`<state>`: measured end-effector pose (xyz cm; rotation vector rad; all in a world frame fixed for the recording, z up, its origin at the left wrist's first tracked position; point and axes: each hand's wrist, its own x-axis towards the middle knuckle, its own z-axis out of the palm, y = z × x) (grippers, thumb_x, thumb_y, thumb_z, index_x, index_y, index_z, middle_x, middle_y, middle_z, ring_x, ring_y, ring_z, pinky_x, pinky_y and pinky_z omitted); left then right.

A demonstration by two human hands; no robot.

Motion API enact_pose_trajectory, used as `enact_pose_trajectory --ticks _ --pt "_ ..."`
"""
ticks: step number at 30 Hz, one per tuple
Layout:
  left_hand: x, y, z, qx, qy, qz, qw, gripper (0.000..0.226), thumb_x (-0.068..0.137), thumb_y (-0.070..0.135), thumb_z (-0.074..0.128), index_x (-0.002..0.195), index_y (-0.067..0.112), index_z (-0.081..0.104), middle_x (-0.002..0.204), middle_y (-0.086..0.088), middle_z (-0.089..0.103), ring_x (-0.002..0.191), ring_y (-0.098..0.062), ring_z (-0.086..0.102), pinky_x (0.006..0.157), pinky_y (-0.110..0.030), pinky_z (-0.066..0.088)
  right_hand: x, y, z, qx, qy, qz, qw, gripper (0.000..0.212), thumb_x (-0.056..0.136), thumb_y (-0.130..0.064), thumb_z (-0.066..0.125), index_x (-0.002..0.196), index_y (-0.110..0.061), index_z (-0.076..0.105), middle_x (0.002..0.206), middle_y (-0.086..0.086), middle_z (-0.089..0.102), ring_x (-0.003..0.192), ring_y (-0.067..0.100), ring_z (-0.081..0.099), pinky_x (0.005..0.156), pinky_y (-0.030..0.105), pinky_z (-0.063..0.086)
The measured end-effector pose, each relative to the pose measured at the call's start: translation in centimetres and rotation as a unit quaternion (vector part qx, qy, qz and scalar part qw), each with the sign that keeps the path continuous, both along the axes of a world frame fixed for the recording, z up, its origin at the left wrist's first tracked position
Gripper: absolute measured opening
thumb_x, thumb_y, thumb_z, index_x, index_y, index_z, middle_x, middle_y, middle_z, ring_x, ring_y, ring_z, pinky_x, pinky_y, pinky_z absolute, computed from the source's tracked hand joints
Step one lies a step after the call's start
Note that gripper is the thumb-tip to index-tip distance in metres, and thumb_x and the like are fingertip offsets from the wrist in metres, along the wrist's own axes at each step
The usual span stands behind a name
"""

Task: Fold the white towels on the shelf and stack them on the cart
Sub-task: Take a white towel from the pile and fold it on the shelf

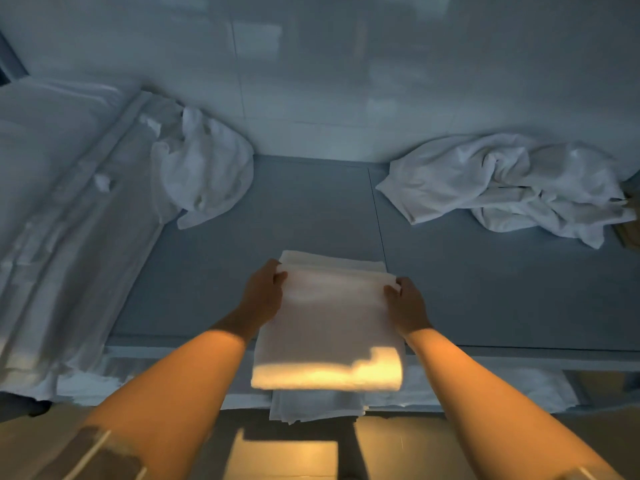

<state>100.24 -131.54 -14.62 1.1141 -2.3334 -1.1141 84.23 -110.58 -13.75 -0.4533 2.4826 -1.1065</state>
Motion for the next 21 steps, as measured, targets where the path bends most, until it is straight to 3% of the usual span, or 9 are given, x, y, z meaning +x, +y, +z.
enact_pose_trajectory --ticks 5,8,17,21 --pt "-1.3 -1.5 -1.9 -0.031 -0.069 -0.012 0.997 0.027 0.098 0.025 0.049 0.121 0.012 0.055 0.116 -0.016 0.063 0.108 -0.033 0.057 0.083 -0.031 0.038 -1.3 -0.7 -1.5 0.007 0.03 0.019 0.999 0.029 0.1 -0.02 0.046 0.121 -0.001 0.048 0.111 0.019 0.057 0.103 0.034 0.055 0.083 0.04 0.042" --pt "-2.3 -2.9 -1.5 -0.035 -0.086 -0.025 0.995 0.032 0.099 0.03 0.047 0.126 0.016 0.054 0.121 -0.014 0.062 0.112 -0.033 0.056 0.088 -0.032 0.04 -1.9 -1.1 -1.8 -0.001 0.067 0.015 0.998 0.022 0.099 -0.02 0.047 0.114 -0.005 0.049 0.096 0.013 0.058 0.093 0.034 0.058 0.07 0.034 0.037" --pt "-4.9 -3.6 -1.2 -0.109 -0.103 0.006 0.989 0.021 0.1 0.031 0.041 0.104 0.013 0.052 0.095 -0.017 0.064 0.091 -0.037 0.06 0.068 -0.035 0.036 -2.8 -3.3 -2.6 0.038 0.138 -0.046 0.989 0.022 0.098 -0.026 0.045 0.117 -0.015 0.05 0.1 0.02 0.066 0.093 0.04 0.061 0.072 0.037 0.042" --pt "-5.0 -3.5 -1.4 -0.102 -0.11 0.036 0.988 0.02 0.098 0.029 0.044 0.103 0.011 0.05 0.094 -0.019 0.063 0.091 -0.04 0.06 0.07 -0.038 0.04 -3.3 -3.8 -2.0 0.053 0.122 -0.049 0.99 0.027 0.097 -0.027 0.047 0.121 -0.014 0.049 0.104 0.02 0.065 0.098 0.04 0.06 0.078 0.038 0.043"
